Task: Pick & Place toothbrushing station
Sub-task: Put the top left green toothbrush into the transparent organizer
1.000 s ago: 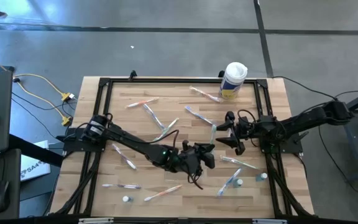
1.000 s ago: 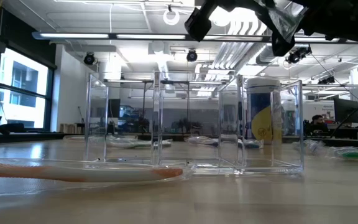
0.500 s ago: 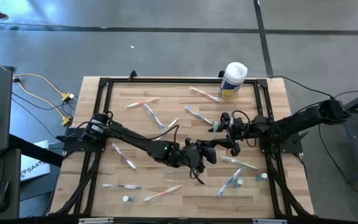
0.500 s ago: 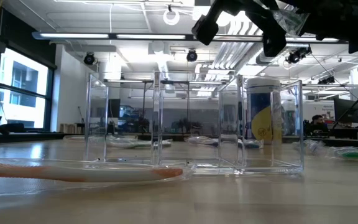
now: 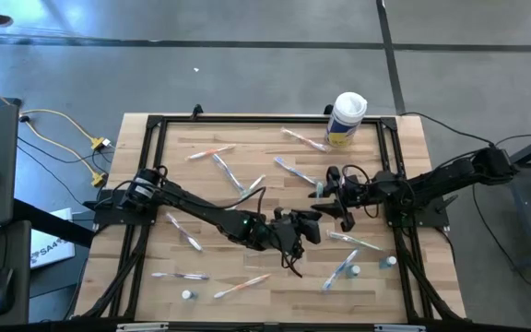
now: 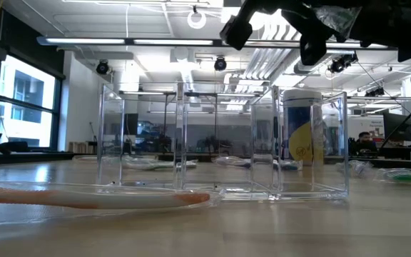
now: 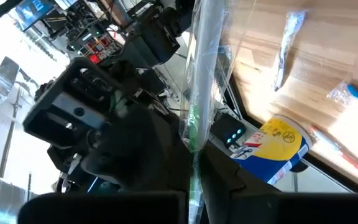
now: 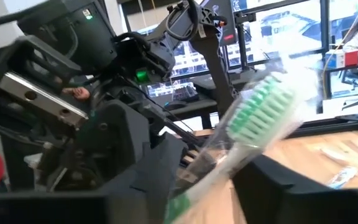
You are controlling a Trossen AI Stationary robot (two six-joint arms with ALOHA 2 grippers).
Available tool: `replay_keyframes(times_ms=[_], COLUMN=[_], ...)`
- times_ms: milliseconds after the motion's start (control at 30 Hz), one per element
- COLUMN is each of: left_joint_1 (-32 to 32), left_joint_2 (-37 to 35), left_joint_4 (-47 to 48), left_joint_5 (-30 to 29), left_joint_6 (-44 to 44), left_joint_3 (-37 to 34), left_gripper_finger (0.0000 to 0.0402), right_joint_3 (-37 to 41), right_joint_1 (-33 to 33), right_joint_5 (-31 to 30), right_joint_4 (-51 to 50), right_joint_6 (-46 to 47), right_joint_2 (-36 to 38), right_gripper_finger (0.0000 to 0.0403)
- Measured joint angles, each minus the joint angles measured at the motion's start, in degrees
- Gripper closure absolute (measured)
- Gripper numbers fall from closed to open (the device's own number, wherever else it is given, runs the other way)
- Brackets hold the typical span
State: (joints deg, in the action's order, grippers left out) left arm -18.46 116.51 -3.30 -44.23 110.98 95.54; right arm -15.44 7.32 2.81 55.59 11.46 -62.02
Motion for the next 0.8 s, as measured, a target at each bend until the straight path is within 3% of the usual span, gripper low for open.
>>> replay_keyframes(times_ms=[200, 433, 633, 800], left_joint_1=[0.1, 0.1, 0.2, 0.1], left_joint_2=[0.0, 0.0, 0.0, 0.0], left_joint_4=[1.5, 3.5, 3.2, 3.0], left_joint_5=[-0.1, 0.8, 3.2, 0.2], left_joint_6=[0.7, -1.3, -15.5, -18.7], left_joint_3=[-0.1, -0.1, -0.1, -0.1], left_gripper_finger=[0.0385, 0.0344, 0.0281, 0.0232], right_joint_3=[0.0, 0.0, 0.0, 0.0], right_joint_1=[0.0, 0.0, 0.1, 0.1], right_joint_5=[0.2, 0.6, 1.1, 0.4], right_joint_4=[-0.8, -1.2, -1.5, -1.4], right_joint_6=[-2.6, -4.3, -5.1, -5.8], right_joint_2=[0.1, 0.1, 0.1, 0.1], right_gripper_finger=[0.0384, 0.0394, 0.0395, 0.0395])
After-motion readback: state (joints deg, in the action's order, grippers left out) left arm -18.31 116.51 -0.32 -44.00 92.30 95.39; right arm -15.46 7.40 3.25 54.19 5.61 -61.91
